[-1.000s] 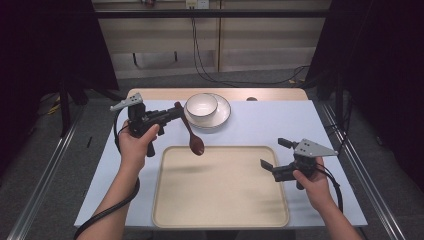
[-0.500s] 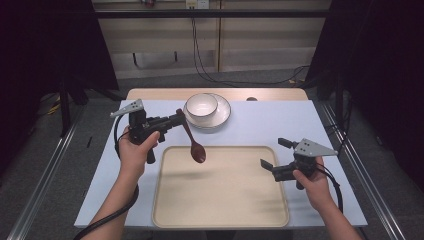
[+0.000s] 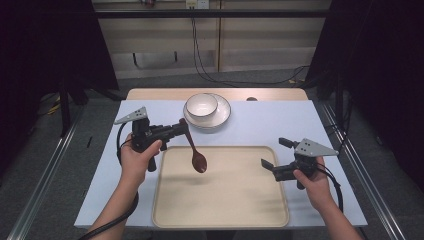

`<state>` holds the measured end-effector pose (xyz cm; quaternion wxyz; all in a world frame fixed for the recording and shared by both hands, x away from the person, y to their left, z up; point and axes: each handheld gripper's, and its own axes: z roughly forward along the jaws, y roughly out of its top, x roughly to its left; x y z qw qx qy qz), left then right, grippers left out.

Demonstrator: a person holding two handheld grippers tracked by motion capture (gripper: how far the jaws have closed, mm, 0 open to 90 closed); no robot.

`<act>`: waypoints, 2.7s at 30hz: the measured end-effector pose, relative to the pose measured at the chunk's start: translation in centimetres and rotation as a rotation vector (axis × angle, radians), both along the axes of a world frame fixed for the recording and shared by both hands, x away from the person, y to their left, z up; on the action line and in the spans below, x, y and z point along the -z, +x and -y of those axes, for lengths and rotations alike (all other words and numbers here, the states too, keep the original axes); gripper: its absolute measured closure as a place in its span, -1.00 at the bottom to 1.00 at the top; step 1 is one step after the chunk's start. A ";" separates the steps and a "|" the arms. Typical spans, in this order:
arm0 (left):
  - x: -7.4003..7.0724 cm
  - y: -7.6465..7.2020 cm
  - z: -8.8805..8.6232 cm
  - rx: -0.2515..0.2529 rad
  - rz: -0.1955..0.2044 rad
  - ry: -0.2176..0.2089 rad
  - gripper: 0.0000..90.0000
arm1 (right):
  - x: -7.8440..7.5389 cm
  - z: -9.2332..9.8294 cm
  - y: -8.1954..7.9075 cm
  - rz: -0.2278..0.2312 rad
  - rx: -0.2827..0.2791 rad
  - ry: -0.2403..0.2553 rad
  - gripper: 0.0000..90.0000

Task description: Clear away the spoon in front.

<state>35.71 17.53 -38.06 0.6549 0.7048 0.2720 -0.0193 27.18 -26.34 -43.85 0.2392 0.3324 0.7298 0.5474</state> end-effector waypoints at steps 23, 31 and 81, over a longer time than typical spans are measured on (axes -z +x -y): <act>1.6 -1.2 0.5 0.042 -0.045 0.011 0.86 | 0.1 0.0 0.1 -0.008 0.001 -0.002 -0.99; 2.3 -1.5 0.9 0.060 -0.065 0.013 0.86 | 0.2 -0.1 0.1 -0.009 -0.001 -0.003 -0.99; 5.6 -1.9 2.3 0.066 -0.104 0.114 0.73 | 0.2 -0.3 0.1 -0.004 -0.010 -0.016 -0.98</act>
